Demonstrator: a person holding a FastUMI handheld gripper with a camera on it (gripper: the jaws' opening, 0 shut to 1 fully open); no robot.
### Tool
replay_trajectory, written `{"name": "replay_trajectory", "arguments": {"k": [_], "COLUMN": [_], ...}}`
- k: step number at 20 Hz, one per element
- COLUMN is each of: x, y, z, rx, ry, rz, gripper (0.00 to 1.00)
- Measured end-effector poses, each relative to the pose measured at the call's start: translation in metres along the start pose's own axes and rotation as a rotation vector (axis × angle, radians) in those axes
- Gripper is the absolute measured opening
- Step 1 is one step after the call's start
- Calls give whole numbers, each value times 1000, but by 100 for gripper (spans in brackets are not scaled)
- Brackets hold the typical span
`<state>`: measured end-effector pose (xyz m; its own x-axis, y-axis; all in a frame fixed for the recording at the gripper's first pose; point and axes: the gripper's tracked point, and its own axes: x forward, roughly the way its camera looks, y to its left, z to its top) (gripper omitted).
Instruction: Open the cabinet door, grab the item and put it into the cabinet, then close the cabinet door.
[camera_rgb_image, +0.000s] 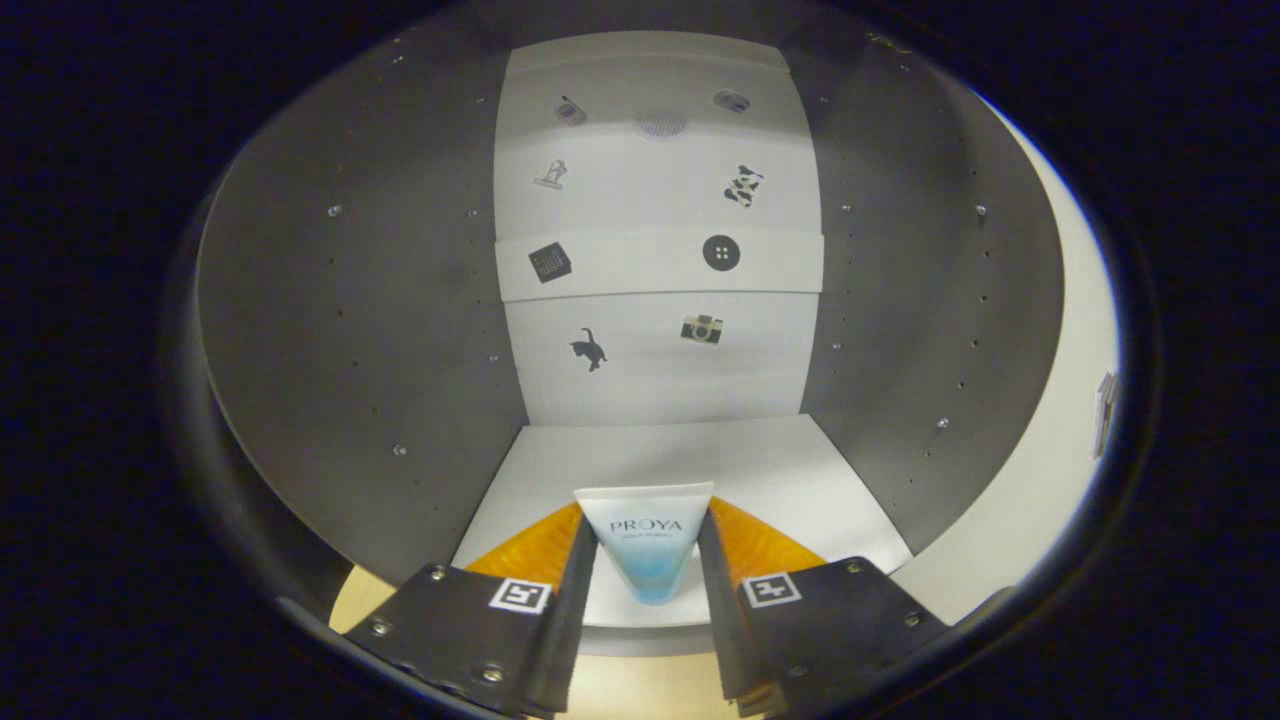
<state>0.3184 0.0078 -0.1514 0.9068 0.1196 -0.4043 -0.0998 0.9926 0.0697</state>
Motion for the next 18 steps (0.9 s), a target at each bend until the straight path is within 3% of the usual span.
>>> {"name": "replay_trajectory", "arguments": {"k": [2,6,18], "x": [1,1,-30], "y": [-1,-3,-3], "z": [-4,5,30], "rx": [-5,22,111], "ry": [15,-15,-98], "rz": [0,-12,3], "gripper": [57,70,71]}}
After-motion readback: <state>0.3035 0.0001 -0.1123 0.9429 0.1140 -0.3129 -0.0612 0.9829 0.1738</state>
